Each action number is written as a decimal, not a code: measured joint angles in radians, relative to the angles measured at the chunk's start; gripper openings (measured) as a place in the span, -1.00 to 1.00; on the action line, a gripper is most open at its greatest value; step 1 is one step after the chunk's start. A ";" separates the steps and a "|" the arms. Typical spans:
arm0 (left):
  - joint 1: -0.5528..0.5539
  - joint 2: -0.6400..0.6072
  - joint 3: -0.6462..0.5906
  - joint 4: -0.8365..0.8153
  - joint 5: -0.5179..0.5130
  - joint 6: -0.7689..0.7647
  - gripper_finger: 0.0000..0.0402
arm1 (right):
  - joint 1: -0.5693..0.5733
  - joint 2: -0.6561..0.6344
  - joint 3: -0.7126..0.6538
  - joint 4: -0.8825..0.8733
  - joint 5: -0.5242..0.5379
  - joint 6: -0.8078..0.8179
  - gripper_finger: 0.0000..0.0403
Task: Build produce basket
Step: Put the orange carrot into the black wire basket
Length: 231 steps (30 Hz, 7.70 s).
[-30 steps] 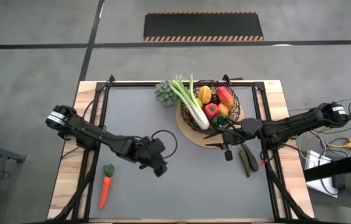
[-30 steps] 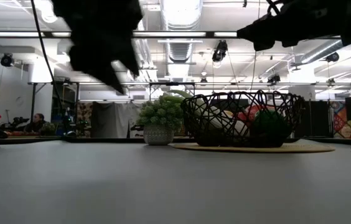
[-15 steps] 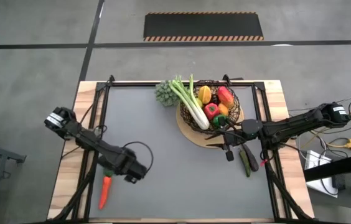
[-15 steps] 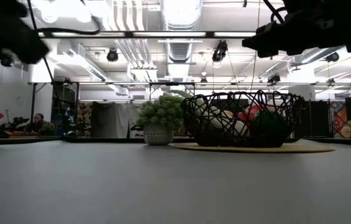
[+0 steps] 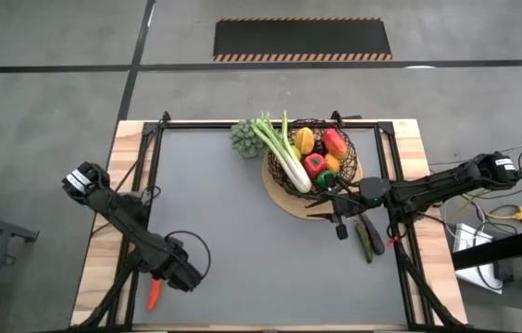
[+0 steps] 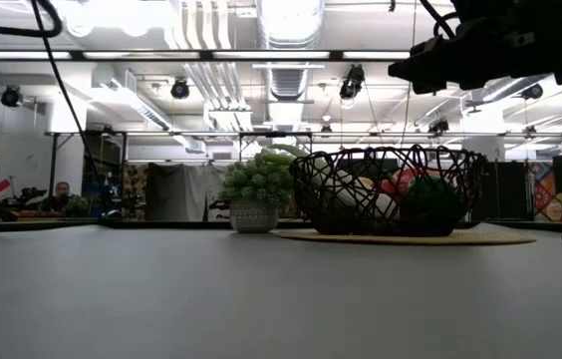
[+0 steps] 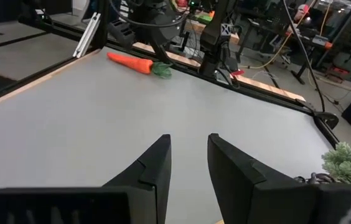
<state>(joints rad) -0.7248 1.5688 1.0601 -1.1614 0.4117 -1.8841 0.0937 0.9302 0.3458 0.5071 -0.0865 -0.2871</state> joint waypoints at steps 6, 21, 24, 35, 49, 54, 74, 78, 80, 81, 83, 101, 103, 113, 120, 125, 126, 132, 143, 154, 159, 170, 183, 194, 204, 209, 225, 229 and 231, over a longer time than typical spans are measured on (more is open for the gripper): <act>-0.028 0.000 -0.077 0.145 -0.006 -0.048 0.56 | 0.000 0.000 0.000 0.000 0.000 0.000 -0.56; -0.036 0.000 -0.188 0.199 -0.032 -0.068 0.55 | 0.000 0.000 0.000 -0.001 0.000 0.000 -0.58; -0.036 0.000 -0.205 0.219 -0.057 -0.068 0.49 | 0.000 0.000 0.000 -0.001 0.000 0.000 -0.57; -0.035 0.000 -0.210 0.223 -0.061 -0.067 0.10 | 0.000 0.000 0.000 -0.007 0.000 0.000 -0.60; -0.034 -0.001 -0.218 0.227 -0.072 -0.071 -0.32 | 0.000 0.000 0.000 -0.009 0.000 0.000 -0.61; -0.034 -0.003 -0.195 0.230 -0.123 -0.064 -0.33 | 0.000 0.000 0.000 -0.009 0.000 0.000 -0.61; 0.062 -0.165 -0.034 0.400 -0.961 0.477 -0.34 | 0.000 0.001 0.000 -0.003 0.008 0.081 -0.56; 0.115 -0.167 -0.032 0.538 -1.029 0.735 -0.34 | 0.000 0.001 0.000 0.001 0.009 0.126 -0.41; 0.147 -0.167 -0.037 0.642 -1.035 0.884 -0.34 | 0.000 0.001 0.000 0.005 0.011 0.144 -0.32; 0.162 -0.167 -0.038 0.686 -1.036 0.958 -0.34 | 0.000 0.001 0.000 0.008 0.012 0.154 -0.26; 0.192 -0.167 -0.040 0.779 -1.036 1.112 -0.34 | 0.000 0.001 0.000 0.020 0.012 0.175 -0.15; 0.390 -0.138 -0.053 1.239 -0.994 1.869 -0.34 | 0.000 0.228 0.076 0.239 0.012 0.314 0.45; 0.407 -0.120 -0.053 1.286 -0.968 1.897 -0.34 | 0.000 0.258 0.105 0.238 0.012 0.316 0.44; 0.454 -0.040 -0.051 1.510 -0.920 1.980 -0.34 | -0.001 0.355 0.210 0.227 0.022 0.282 0.33; 0.463 -0.037 -0.051 1.526 -0.920 1.978 -0.34 | -0.001 0.359 0.218 0.227 0.035 0.263 0.23; 0.467 -0.037 -0.051 1.554 -0.914 1.978 -0.34 | -0.001 0.357 0.218 0.239 0.035 0.255 0.11; 0.468 -0.036 -0.051 1.555 -0.914 1.978 -0.34 | -0.001 0.357 0.218 0.239 0.035 0.249 0.09; 0.472 -0.019 -0.050 1.577 -0.913 1.978 -0.34 | -0.001 0.357 0.218 0.239 0.037 0.247 -0.05; 0.472 -0.018 -0.051 1.571 -0.909 1.980 -0.30 | -0.001 0.356 0.218 0.231 0.037 0.197 -0.69; 0.472 -0.021 -0.051 1.566 -0.910 1.983 0.27 | 0.000 0.356 0.217 0.221 0.037 0.171 -0.70; 0.462 -0.073 -0.052 1.507 -0.914 2.030 0.34 | -0.001 0.352 0.217 0.179 0.036 0.190 -0.70; 0.439 -0.202 -0.052 1.393 -0.914 2.042 0.34 | 0.000 0.350 0.238 0.064 0.036 0.268 -0.69; 0.414 -0.237 -0.053 1.328 -0.914 2.055 0.34 | 0.000 0.342 0.533 -0.679 0.036 0.277 -0.69; 0.409 -0.300 -0.053 1.254 -0.918 2.048 0.34 | 0.000 0.342 0.810 -1.171 0.122 0.288 -0.69; 0.403 -0.313 -0.053 1.245 -0.919 2.048 0.34 | -0.062 0.342 0.958 -1.313 0.400 0.426 -0.69; 0.402 -0.313 -0.053 1.220 -0.920 2.046 0.34 | -0.157 0.342 0.980 -1.295 0.506 0.480 -0.69; 0.379 -0.313 -0.056 1.183 -0.921 2.046 0.34 | -0.238 0.334 0.537 -0.254 0.765 0.317 -0.70; 0.376 -0.313 -0.056 1.177 -0.921 2.039 0.34 | -0.280 0.334 0.446 -0.126 0.860 0.358 -0.70; 0.376 -0.313 -0.056 1.178 -0.921 2.039 0.34 | -0.306 0.334 0.426 -0.138 0.932 0.428 -0.70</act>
<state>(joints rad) -0.3492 1.2560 1.0046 0.0162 -0.5097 0.1551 -0.2123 1.2640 0.7714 0.3696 0.8456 0.1405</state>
